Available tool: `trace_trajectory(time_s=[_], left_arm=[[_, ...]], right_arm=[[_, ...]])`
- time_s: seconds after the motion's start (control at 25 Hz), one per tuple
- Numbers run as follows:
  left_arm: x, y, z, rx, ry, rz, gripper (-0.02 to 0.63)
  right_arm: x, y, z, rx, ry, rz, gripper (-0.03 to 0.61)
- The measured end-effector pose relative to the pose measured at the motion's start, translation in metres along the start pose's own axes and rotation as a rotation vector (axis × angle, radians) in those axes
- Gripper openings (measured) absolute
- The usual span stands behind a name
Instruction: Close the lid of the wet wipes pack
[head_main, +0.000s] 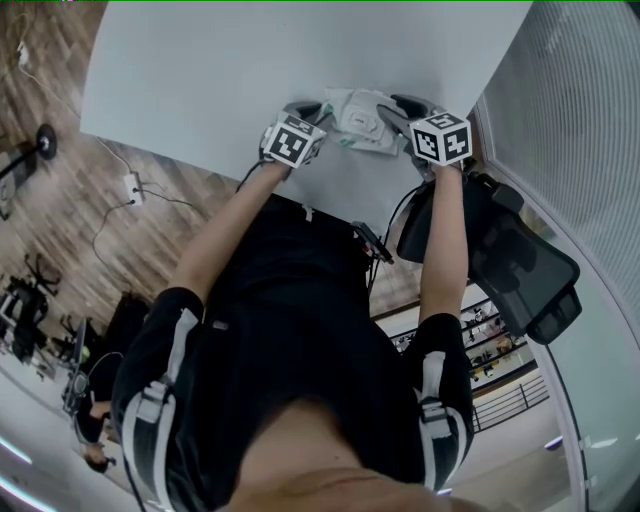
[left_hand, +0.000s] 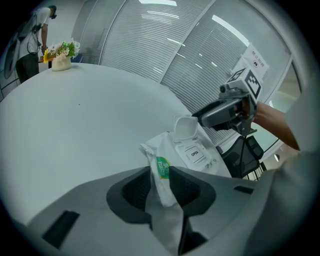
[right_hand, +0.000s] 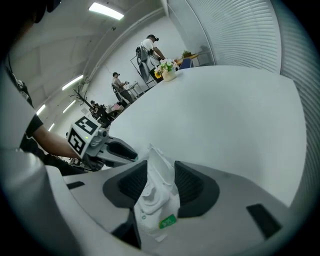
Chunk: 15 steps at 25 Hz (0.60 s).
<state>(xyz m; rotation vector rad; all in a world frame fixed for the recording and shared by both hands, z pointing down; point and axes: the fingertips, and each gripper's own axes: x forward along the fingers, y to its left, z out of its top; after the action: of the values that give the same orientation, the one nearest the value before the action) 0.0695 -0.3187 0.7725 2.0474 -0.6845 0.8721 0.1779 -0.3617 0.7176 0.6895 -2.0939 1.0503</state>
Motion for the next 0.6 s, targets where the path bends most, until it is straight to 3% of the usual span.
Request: trace_trajectory(time_s=[0.36,0.6], left_arm=[[0.002,-0.004,-0.002,0.008,-0.014,0.038,0.124],[0.0,-0.002,-0.003,0.005,-0.022,0.046,0.124]], right_arm=[[-0.003,0.043,-0.043,0.103,-0.033,0.099,0.199],[0.024,0.041,-0.066,0.078,0.029,-0.119,0.2]])
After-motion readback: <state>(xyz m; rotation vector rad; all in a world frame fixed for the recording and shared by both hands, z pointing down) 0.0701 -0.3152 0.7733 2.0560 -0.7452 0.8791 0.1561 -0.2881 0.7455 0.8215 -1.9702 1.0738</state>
